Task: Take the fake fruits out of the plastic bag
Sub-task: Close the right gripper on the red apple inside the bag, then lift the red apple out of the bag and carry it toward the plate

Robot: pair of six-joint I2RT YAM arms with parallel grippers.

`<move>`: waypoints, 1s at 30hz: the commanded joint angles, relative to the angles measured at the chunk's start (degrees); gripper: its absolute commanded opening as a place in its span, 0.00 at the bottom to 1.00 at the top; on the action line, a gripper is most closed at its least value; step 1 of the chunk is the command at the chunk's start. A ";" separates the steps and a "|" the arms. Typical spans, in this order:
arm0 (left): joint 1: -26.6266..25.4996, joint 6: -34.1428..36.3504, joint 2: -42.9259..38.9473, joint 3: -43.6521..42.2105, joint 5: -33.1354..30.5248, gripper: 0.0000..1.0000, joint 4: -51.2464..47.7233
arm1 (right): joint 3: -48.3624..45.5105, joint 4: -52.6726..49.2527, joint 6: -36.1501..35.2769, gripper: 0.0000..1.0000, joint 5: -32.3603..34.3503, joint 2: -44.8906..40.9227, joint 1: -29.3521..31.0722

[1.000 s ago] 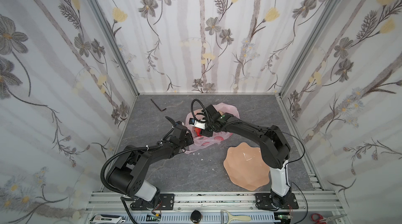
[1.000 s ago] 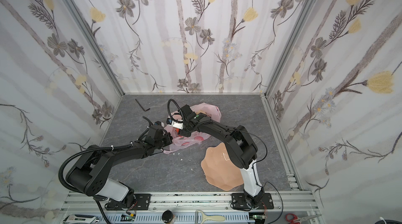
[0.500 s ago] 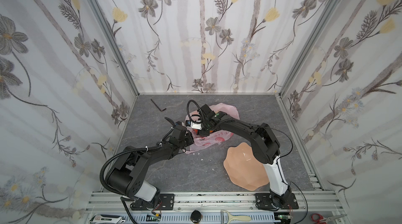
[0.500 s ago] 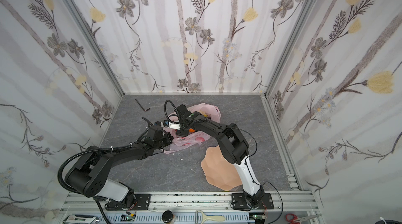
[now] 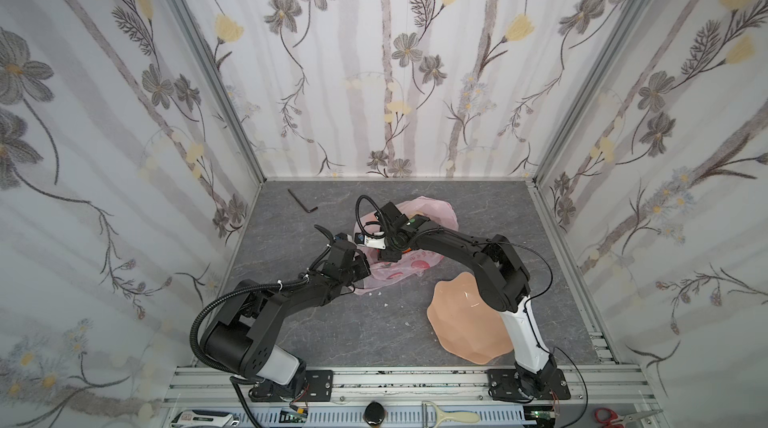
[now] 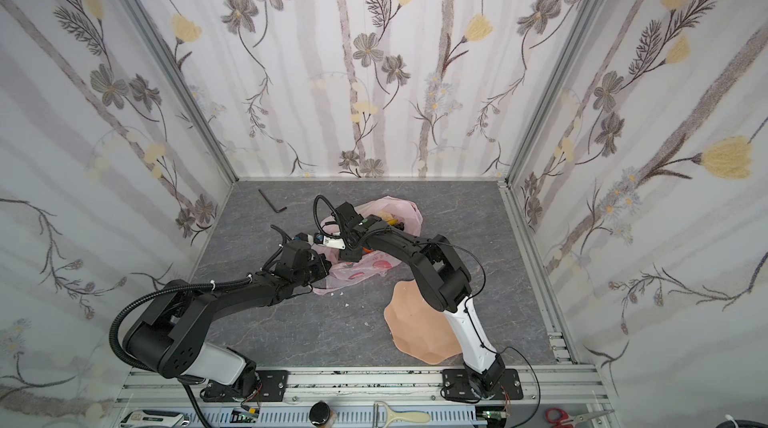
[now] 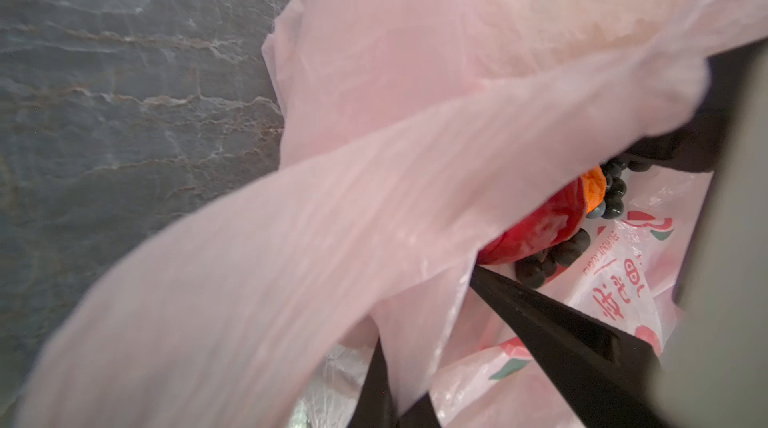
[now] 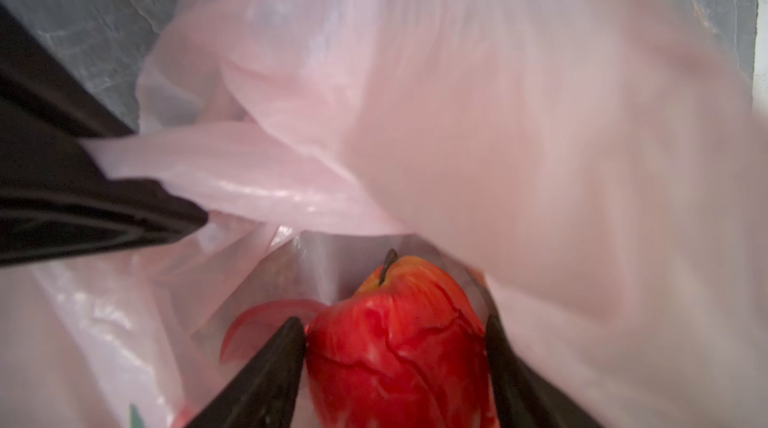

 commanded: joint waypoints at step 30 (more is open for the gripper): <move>0.57 -0.22 -2.00 -1.10 -0.74 0.00 1.26 | -11.70 16.47 10.35 0.54 -0.75 -11.82 -0.31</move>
